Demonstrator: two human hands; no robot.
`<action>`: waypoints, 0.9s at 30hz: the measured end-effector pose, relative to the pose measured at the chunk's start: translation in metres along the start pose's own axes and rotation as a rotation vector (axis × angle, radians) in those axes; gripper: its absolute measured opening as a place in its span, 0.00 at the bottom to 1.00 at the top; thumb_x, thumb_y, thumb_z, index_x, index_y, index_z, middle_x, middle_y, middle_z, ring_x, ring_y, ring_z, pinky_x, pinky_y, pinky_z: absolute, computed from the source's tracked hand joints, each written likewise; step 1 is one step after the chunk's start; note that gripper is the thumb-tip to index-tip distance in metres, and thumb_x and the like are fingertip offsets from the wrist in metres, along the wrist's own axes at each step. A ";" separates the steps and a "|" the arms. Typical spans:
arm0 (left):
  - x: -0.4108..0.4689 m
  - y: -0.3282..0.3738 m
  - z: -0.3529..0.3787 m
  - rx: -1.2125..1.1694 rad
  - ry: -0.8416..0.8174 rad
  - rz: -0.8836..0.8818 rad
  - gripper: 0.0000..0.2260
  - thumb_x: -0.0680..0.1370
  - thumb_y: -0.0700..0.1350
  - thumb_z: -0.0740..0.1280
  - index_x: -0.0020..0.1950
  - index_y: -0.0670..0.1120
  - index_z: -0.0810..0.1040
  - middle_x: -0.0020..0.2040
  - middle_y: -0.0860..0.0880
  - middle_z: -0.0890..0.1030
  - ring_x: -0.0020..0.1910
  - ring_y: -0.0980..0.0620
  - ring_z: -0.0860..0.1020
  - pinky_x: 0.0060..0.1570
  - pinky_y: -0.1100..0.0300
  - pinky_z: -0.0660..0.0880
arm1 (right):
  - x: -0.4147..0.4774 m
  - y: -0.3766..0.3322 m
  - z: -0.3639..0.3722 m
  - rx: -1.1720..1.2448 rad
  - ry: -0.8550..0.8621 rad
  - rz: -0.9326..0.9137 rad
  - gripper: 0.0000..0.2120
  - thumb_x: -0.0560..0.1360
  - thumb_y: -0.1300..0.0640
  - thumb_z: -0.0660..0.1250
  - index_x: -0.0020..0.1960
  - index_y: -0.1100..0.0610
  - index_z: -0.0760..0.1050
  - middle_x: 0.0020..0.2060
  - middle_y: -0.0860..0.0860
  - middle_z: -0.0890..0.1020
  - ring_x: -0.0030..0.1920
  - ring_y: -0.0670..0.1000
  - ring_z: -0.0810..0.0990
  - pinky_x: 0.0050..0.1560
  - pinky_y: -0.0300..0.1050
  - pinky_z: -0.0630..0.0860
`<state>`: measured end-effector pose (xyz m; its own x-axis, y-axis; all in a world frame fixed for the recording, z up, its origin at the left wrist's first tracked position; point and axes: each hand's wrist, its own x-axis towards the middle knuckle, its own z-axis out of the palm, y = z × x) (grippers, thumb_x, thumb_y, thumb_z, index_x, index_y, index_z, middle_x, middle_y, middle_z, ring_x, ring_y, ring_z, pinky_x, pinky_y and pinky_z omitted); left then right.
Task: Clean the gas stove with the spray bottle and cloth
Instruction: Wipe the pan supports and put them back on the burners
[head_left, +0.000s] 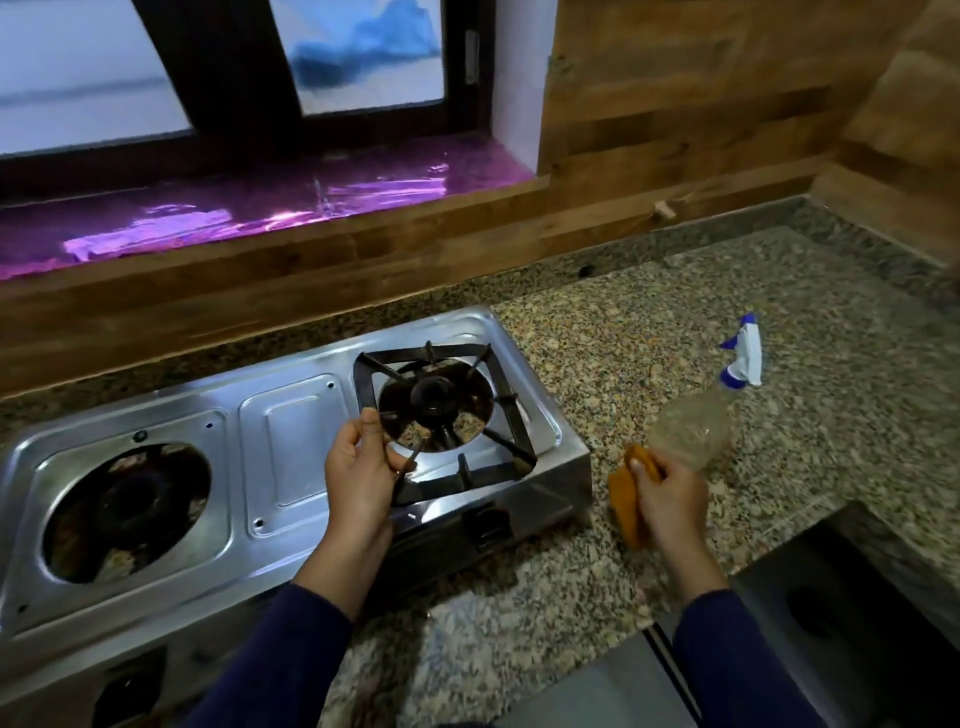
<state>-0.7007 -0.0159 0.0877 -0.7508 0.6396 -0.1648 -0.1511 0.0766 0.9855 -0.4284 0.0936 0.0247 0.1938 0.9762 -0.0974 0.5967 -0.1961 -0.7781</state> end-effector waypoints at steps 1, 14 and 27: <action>0.001 -0.001 0.000 -0.004 0.011 -0.011 0.17 0.84 0.52 0.57 0.38 0.46 0.70 0.20 0.54 0.72 0.23 0.61 0.71 0.36 0.57 0.70 | -0.002 0.009 0.006 -0.064 -0.046 0.017 0.13 0.77 0.60 0.69 0.61 0.61 0.80 0.54 0.56 0.84 0.47 0.51 0.77 0.50 0.40 0.69; 0.013 -0.004 0.016 -0.125 0.054 -0.137 0.15 0.83 0.54 0.59 0.42 0.46 0.73 0.26 0.52 0.73 0.29 0.56 0.73 0.40 0.58 0.74 | -0.041 -0.085 0.049 -0.039 -0.288 -0.716 0.16 0.78 0.48 0.67 0.64 0.50 0.79 0.58 0.45 0.76 0.61 0.44 0.69 0.56 0.31 0.67; 0.050 0.002 0.031 -0.055 0.082 -0.212 0.15 0.82 0.56 0.59 0.45 0.46 0.74 0.29 0.48 0.76 0.34 0.49 0.79 0.41 0.54 0.77 | -0.005 -0.112 0.100 -0.035 -0.161 -0.630 0.06 0.75 0.66 0.68 0.48 0.61 0.84 0.44 0.53 0.83 0.47 0.53 0.79 0.49 0.47 0.77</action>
<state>-0.7187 0.0397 0.0828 -0.7477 0.5494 -0.3729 -0.3444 0.1592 0.9252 -0.5743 0.1196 0.0501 -0.3190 0.9064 0.2769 0.5834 0.4180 -0.6963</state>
